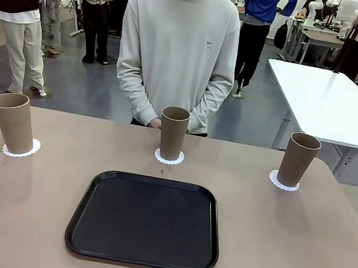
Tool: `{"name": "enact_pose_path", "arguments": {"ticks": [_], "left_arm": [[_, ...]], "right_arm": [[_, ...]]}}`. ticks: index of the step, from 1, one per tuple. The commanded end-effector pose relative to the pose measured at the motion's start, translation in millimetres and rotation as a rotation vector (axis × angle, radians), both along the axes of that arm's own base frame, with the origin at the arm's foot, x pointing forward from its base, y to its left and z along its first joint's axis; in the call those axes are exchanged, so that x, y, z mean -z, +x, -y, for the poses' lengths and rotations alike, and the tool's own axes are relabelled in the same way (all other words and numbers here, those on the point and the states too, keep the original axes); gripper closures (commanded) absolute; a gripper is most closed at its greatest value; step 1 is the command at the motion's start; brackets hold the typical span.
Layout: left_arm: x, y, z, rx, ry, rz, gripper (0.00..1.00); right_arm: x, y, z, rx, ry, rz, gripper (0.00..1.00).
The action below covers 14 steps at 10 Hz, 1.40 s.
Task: Place coasters on the table and set cups on them.
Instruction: Take one Reusable plastic cup from the Flat Tray and place it on a coaster set by the human.
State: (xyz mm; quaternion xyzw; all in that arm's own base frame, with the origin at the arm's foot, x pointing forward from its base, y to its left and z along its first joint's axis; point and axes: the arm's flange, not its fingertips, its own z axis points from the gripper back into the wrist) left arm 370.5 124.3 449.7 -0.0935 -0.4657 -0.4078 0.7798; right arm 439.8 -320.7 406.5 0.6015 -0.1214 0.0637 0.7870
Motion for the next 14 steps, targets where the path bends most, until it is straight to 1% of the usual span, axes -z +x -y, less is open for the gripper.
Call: {"name": "enact_pose_path", "arguments": {"ticks": [1, 3, 4, 5, 6, 8, 9, 10, 11, 14], "left_arm": [[-18, -16, 30, -0.052, 0.083, -0.099, 0.00], [-35, -30, 51, -0.085, 0.219, -0.164, 0.00], [-36, -38, 58, -0.085, 0.301, -0.202, 0.00], [-35, -44, 62, -0.088, 0.411, -0.258, 0.00], [-29, -51, 67, -0.071, 0.484, -0.289, 0.00], [-22, -58, 75, -0.050, 0.543, -0.307, 0.00], [-23, -58, 76, -0.046, 0.542, -0.307, 0.00], [-21, -63, 74, -0.016, 0.532, -0.297, 0.00], [-49, -15, 66, -0.048, 0.528, -0.306, 0.00], [-49, -15, 66, -0.048, 0.528, -0.306, 0.00]], "right_arm": [[-1, 0, -2, 0.011, 0.001, 0.006, 0.00], [-1, 0, -2, 0.011, 0.001, 0.006, 0.00], [-1, 0, -2, 0.011, 0.001, 0.006, 0.00], [-1, 0, -2, 0.011, 0.001, 0.006, 0.00], [-1, 0, -2, 0.011, 0.001, 0.006, 0.00], [-1, 0, -2, 0.011, 0.001, 0.006, 0.00], [-1, 0, -2, 0.011, 0.001, 0.006, 0.00], [-1, 0, -2, 0.011, 0.001, 0.006, 0.00], [-1, 0, -2, 0.011, 0.001, 0.006, 0.00], [-1, 0, -2, 0.011, 0.001, 0.006, 0.00]]}}
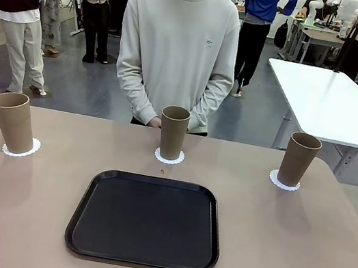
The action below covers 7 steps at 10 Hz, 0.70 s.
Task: Place coasters on the table and set cups on them.
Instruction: Take one Reusable plastic cup from the Flat Tray and place it on a coaster set by the human.
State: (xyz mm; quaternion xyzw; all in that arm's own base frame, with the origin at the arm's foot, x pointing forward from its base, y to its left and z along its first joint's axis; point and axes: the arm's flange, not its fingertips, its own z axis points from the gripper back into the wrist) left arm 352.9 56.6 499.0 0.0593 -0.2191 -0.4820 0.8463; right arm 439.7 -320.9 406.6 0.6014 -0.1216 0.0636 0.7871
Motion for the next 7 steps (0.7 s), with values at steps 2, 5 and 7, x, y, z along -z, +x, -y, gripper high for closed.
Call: {"name": "enact_pose_path", "arguments": {"ticks": [2, 5, 7], "left_arm": [[0.8, 2.6, -1.9, -0.010, 0.001, 0.010, 0.00], [0.8, 2.6, -1.9, -0.010, 0.001, 0.010, 0.00], [0.5, 0.6, -0.6, -0.001, 0.000, 0.001, 0.00]], "right_arm": [[-0.8, -0.3, -1.8, 0.010, 0.001, 0.005, 0.00], [-0.8, -0.3, -1.8, 0.010, 0.001, 0.005, 0.00], [-0.8, -0.3, -1.8, 0.010, 0.001, 0.005, 0.00]]}}
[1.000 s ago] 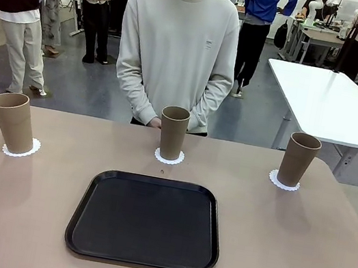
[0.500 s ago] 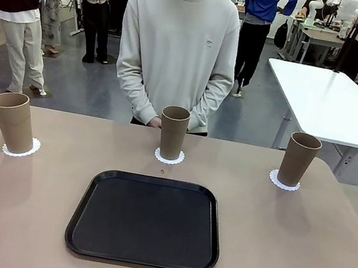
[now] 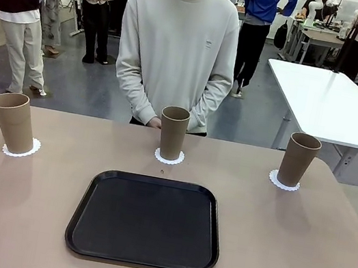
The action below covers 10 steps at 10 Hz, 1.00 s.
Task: Place coasters on the table and set cups on them.
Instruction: Take one Reusable plastic cup from the Flat Tray and place it on a coaster set by the human.
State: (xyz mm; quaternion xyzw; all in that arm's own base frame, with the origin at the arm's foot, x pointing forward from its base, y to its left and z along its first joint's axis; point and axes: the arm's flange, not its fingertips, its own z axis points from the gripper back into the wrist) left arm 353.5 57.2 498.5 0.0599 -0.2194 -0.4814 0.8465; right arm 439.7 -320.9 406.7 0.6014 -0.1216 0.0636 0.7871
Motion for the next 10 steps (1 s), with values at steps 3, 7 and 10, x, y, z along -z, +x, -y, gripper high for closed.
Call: {"name": "enact_pose_path", "arguments": {"ticks": [3, 7, 10], "left_arm": [[-24, -16, -3, -0.224, -0.637, -0.423, 0.00], [-28, -32, -13, -0.313, -0.964, -0.493, 0.00], [-29, -33, -19, -0.285, -0.941, -0.529, 0.00]], "right_arm": [[-1, 0, -2, 0.010, 0.001, 0.005, 0.00], [-1, 0, -2, 0.010, 0.001, 0.005, 0.00], [-1, 0, -2, 0.010, 0.001, 0.005, 0.00]]}}
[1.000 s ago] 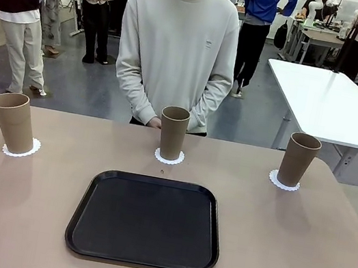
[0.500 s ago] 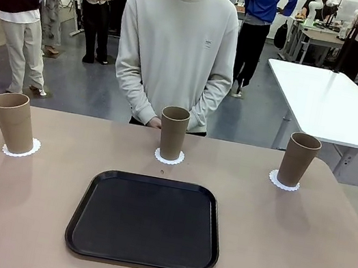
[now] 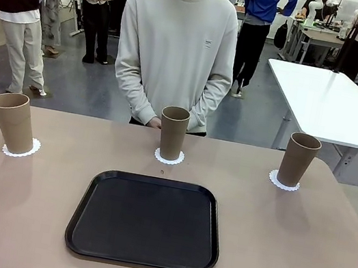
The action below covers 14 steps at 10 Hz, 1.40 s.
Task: Place coasters on the table and set cups on them.
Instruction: Take one Reusable plastic cup from the Flat Tray and place it on a coaster set by the human.
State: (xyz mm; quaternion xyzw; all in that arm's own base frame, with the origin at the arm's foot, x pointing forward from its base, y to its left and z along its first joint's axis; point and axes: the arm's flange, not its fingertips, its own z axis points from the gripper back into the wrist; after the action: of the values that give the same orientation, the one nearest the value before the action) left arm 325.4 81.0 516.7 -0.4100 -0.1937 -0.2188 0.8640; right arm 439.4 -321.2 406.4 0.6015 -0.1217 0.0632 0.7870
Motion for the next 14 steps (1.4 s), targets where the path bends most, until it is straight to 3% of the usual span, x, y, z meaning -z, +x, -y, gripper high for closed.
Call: {"name": "enact_pose_path", "arguments": {"ticks": [1, 3, 4, 7, 11, 12, 13, 14], "left_arm": [[-3, -1, 0, -0.001, -0.001, 0.001, 0.00], [1, 6, -56, 0.025, -0.317, -0.142, 0.00], [7, 10, -83, 0.049, -0.375, -0.219, 0.00], [15, 18, -134, 0.005, -0.366, -0.303, 0.00], [45, 31, -167, -0.036, -0.298, -0.293, 0.00], [49, 32, -170, -0.050, -0.309, -0.275, 0.00], [48, 28, -168, -0.045, -0.301, -0.207, 0.00], [46, 32, -165, -0.049, -0.316, -0.298, 0.00]], "right_arm": [[-1, 0, -2, 0.010, 0.001, 0.006, 0.00], [-1, 0, -2, 0.010, 0.001, 0.006, 0.00], [-1, 0, -2, 0.010, 0.001, 0.006, 0.00], [-1, 0, -2, 0.010, 0.001, 0.006, 0.00], [-1, 0, -2, 0.010, 0.001, 0.006, 0.00], [-1, 0, -2, 0.010, 0.001, 0.006, 0.00], [-1, 0, -2, 0.010, 0.001, 0.006, 0.00], [-1, 0, -2, 0.010, 0.001, 0.006, 0.00]]}}
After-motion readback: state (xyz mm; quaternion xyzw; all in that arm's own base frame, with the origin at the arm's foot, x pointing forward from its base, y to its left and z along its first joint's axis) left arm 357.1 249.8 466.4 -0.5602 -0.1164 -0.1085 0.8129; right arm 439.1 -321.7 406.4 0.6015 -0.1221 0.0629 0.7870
